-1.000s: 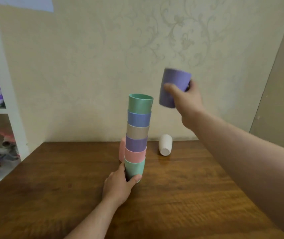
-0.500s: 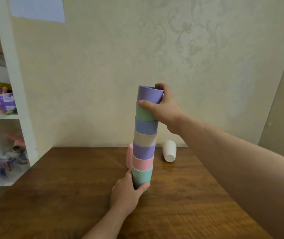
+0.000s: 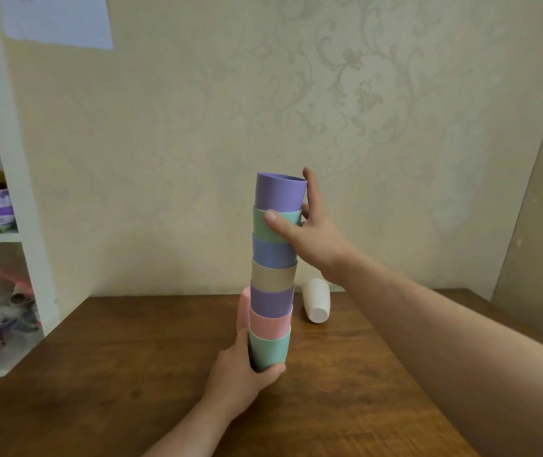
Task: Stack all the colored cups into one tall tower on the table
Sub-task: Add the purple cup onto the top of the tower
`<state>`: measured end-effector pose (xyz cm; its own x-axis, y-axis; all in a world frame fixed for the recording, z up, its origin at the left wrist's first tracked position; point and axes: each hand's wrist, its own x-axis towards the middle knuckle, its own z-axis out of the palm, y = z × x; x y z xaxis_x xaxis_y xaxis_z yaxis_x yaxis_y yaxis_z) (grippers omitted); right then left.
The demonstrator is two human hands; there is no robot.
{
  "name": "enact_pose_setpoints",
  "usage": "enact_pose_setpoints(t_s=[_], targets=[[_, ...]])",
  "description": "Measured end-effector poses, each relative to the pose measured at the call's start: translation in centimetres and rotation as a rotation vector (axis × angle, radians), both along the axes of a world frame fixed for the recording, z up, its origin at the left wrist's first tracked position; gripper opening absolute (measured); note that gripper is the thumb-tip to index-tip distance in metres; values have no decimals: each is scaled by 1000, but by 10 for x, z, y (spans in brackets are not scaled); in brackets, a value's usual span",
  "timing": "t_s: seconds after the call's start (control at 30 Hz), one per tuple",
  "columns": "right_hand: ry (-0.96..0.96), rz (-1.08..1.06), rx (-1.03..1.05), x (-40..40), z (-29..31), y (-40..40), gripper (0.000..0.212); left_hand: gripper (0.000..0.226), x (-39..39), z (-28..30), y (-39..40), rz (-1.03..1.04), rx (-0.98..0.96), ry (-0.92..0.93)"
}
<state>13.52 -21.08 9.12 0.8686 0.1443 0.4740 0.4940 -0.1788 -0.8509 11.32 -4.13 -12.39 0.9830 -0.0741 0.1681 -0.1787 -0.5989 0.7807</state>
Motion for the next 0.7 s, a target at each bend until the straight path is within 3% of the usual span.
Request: enact_pose_setpoints(t_s=[0.1, 0.2, 0.27, 0.33, 0.4, 0.43, 0.57, 0.7], targets=[[77, 18, -2, 9, -36, -23, 110, 93, 4, -3, 1, 40, -21, -9], [318, -195, 252, 32, -80, -48, 63, 82, 6, -7, 0, 90, 3, -55], [412, -434, 256, 51, -106, -57, 38, 80, 8, -10, -1, 104, 16, -66], [463, -634, -93, 71, -131, -57, 41, 82, 8, -12, -1, 106, 9, -67], [543, -623, -577, 83, -154, -52, 59, 82, 7, -14, 1, 102, -9, -73], [553, -573, -722, 90, -164, -48, 66, 82, 7, -14, 1, 100, -11, -77], [569, -438, -861, 103, -179, -40, 62, 85, 7, -14, 1, 104, 14, -85], [348, -520, -1005, 90, -184, -43, 41, 87, 10, -16, 2, 105, 28, -66]])
